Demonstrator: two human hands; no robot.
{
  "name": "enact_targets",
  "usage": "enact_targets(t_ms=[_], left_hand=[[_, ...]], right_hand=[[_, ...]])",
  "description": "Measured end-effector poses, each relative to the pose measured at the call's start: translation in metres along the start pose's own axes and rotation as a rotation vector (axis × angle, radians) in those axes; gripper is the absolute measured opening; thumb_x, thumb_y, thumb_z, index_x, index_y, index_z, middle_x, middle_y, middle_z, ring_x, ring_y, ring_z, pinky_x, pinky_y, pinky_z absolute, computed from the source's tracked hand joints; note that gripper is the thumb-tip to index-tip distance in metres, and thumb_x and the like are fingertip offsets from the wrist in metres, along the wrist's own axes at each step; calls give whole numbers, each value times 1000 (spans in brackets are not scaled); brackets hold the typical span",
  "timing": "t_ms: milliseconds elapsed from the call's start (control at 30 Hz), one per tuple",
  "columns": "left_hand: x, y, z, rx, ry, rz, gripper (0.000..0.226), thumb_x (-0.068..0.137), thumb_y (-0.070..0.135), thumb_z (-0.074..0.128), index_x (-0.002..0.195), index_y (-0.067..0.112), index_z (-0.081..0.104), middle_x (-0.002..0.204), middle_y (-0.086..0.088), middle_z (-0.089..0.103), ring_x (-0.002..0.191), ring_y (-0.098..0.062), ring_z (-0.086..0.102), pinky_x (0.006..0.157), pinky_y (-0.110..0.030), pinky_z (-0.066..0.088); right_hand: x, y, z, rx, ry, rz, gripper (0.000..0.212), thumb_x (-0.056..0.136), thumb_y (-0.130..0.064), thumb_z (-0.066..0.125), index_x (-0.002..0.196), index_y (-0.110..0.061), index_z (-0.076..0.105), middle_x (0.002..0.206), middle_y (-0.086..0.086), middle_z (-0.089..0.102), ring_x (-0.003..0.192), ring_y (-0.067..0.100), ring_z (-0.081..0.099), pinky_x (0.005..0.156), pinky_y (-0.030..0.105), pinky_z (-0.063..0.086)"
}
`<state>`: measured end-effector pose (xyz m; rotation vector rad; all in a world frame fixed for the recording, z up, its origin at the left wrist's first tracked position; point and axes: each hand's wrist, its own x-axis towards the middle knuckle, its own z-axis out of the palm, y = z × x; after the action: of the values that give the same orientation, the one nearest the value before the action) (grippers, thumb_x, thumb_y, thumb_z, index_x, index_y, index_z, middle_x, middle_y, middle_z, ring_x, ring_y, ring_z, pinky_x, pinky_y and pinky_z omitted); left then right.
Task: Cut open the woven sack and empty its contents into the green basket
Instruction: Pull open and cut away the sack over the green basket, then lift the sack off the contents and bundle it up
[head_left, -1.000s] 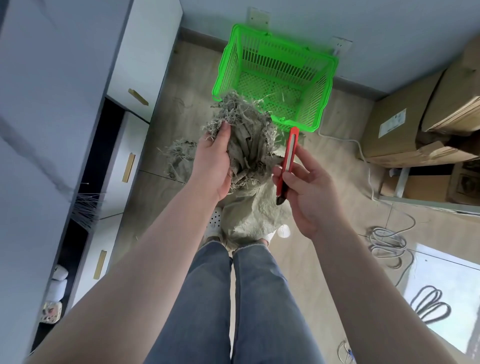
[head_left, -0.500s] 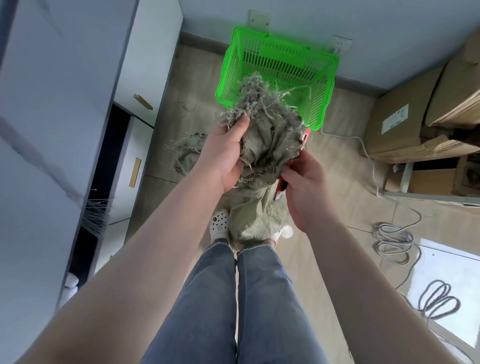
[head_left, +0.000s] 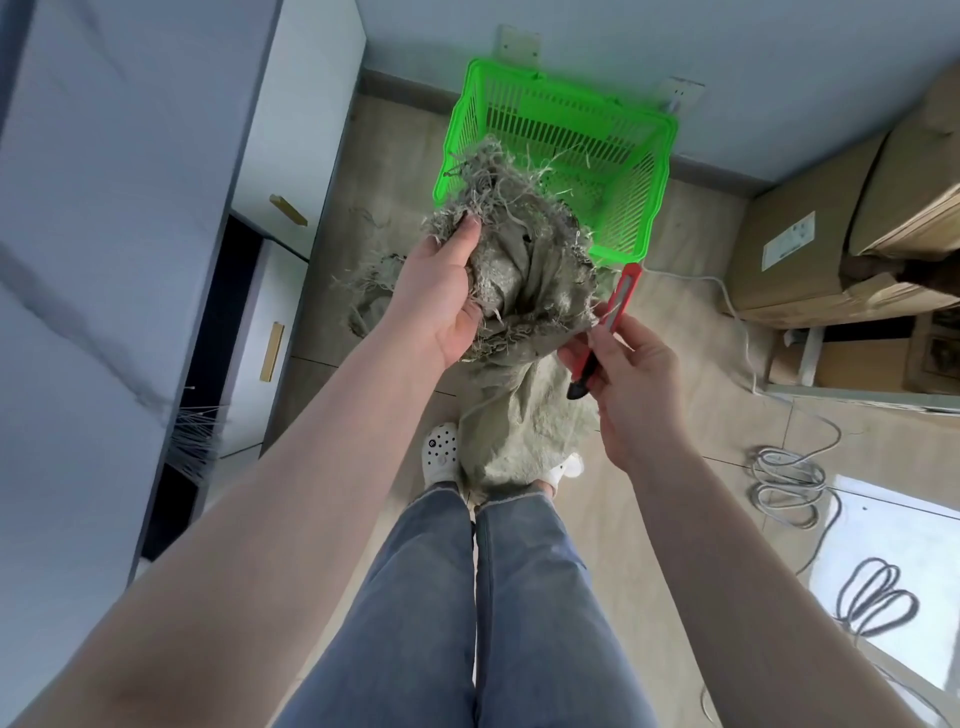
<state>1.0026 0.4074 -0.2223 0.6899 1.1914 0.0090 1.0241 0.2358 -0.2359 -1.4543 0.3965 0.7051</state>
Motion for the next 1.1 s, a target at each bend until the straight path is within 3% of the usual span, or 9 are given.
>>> enact_targets(t_ms=[167, 367, 500, 600, 667, 800, 933, 1033, 1100], left_hand=[[3, 7, 3, -23, 1, 19, 24, 95, 27, 60, 116, 18, 57, 131, -4, 59, 125, -21, 52, 112, -40, 33], [-10, 8, 24, 13, -292, 39, 31, 96, 14, 56, 124, 2, 56, 108, -15, 70, 96, -27, 69, 83, -40, 59], [-12, 24, 27, 226, -397, 285, 26, 89, 23, 66, 114, 14, 60, 105, -2, 68, 104, -16, 64, 98, -37, 48], [-6, 25, -3, 450, -1, 587, 23, 86, 17, 66, 108, 22, 61, 98, 8, 62, 91, -5, 60, 85, -22, 47], [-8, 3, -23, 693, 166, 513, 20, 88, 8, 62, 105, 19, 60, 100, 7, 63, 78, -8, 58, 72, -22, 49], [-10, -59, -30, 1338, -245, -138, 105, 72, 49, 77, 153, 19, 17, 157, -11, 22, 130, -26, 44, 103, -39, 43], [11, -50, 15, 1191, -271, 233, 145, 52, 58, 83, 150, 33, -20, 158, -18, -24, 147, -33, -17, 119, -57, 4], [15, -22, 46, 1131, -349, 509, 113, 70, 31, 84, 154, 18, 10, 160, -23, -3, 149, -30, 4, 120, -45, 15], [9, -15, 57, 1019, -556, 547, 56, 88, 10, 67, 137, -2, 43, 142, -17, 46, 120, -9, 46, 99, -15, 40]], right_hand=[[-5, 1, 2, 5, -214, 27, 33, 93, 15, 44, 120, 0, 54, 93, 14, 58, 81, 18, 65, 67, 22, 55], [19, -13, 7, -207, -406, -170, 69, 71, 3, 74, 130, -19, 48, 120, 10, 63, 109, 22, 62, 87, 32, 55], [35, -26, 29, -591, -27, -166, 26, 74, -13, 80, 78, -29, 60, 71, -14, 66, 62, 2, 61, 54, 24, 51], [49, -50, 24, -93, 339, 56, 15, 78, -15, 78, 82, -15, 64, 69, -3, 65, 54, 11, 58, 44, 21, 44], [51, -72, 18, 211, 391, 196, 15, 82, -13, 75, 84, -11, 60, 66, 0, 59, 44, 10, 48, 34, 16, 35], [31, -112, 28, 490, 149, 282, 20, 91, -14, 63, 73, -13, 54, 52, -3, 51, 31, 5, 30, 29, 16, 25], [-4, -142, 34, 470, -70, 347, 37, 95, -11, 50, 59, -7, 57, 49, -3, 48, 28, 3, 26, 30, 7, 20], [-20, -157, 32, 381, -161, 337, 59, 98, -15, 44, 41, -5, 57, 38, -4, 48, 22, 3, 27, 32, 2, 23], [-19, -161, 32, 358, -193, 313, 50, 99, -15, 43, 51, -4, 54, 38, -2, 48, 21, 4, 29, 26, 10, 33]])
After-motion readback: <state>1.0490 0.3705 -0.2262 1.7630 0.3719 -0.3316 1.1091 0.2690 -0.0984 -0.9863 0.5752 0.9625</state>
